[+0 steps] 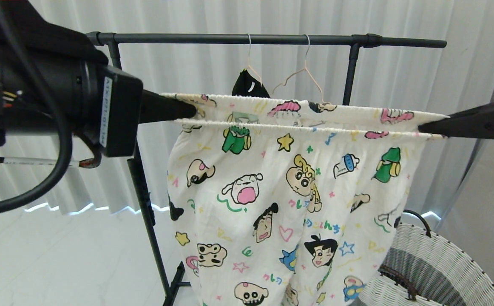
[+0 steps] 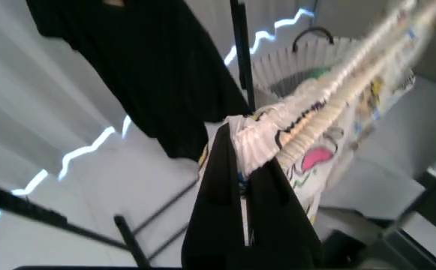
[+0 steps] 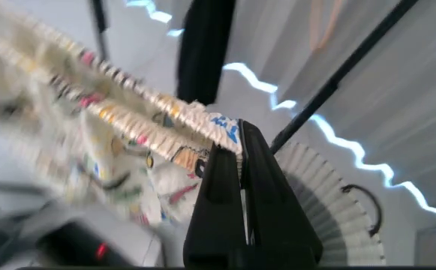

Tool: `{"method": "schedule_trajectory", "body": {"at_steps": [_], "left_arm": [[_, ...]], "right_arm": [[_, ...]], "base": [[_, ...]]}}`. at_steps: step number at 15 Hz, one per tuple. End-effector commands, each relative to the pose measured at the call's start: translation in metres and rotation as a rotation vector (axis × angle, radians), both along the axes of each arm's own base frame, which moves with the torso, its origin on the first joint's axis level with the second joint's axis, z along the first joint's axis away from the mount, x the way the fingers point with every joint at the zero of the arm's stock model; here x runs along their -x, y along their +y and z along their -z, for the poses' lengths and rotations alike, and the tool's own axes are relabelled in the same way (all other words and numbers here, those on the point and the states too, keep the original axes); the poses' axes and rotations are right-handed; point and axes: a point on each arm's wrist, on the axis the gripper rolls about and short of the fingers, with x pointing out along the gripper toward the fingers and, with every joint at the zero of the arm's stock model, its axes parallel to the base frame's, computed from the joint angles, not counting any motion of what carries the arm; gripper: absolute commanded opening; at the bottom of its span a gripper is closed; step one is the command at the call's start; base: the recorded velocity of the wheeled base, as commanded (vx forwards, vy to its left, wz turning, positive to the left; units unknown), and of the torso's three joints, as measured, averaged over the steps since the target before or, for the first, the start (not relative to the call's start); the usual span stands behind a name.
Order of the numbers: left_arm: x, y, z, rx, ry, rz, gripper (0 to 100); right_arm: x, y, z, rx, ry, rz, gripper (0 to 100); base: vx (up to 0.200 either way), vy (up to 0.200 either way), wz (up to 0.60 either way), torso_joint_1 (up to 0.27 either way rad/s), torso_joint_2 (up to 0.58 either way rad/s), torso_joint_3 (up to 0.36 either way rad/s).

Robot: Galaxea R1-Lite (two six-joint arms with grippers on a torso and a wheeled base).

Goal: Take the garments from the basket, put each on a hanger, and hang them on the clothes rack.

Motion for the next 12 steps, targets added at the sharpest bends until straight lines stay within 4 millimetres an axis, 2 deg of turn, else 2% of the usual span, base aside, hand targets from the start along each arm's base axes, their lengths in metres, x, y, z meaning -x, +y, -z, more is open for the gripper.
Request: {"method": "schedule_trajectory", "body": {"at_steps": [1, 3, 5, 7, 9, 12], "left_arm": [[-0.023, -0.020, 0.007, -0.004, -0.020, 0.004, 0], [-0.033, -0.035, 0.012, 0.010, -0.035, 0.023, 0], [-0.036, -0.044, 0.014, 0.019, -0.041, 0.038, 0], [-0.033, -0.045, 0.016, 0.016, -0.034, 0.044, 0], [-0.022, -0.034, 0.017, 0.006, -0.034, 0.033, 0], [0.019, -0.007, 0.015, -0.025, 0.079, 0.063, 0]], "right_arm": [[0.045, -0.028, -0.008, -0.043, 0.021, -0.164, 0], [0.059, -0.026, 0.000, -0.033, 0.055, -0.283, 0], [0.063, -0.020, 0.008, -0.006, 0.078, -0.341, 0], [0.061, -0.017, 0.010, -0.001, 0.077, -0.340, 0], [0.050, -0.017, 0.007, -0.015, 0.056, -0.257, 0], [0.014, 0.002, -0.004, -0.114, -0.053, -0.155, 0]], "base": [[0.000, 0.000, 0.00, 0.000, 0.00, 0.000], [0.000, 0.000, 0.00, 0.000, 0.00, 0.000], [0.000, 0.000, 0.00, 0.000, 0.00, 0.000], [0.000, 0.000, 0.00, 0.000, 0.00, 0.000], [0.000, 0.000, 0.00, 0.000, 0.00, 0.000], [0.000, 0.000, 0.00, 0.000, 0.00, 0.000]]}}
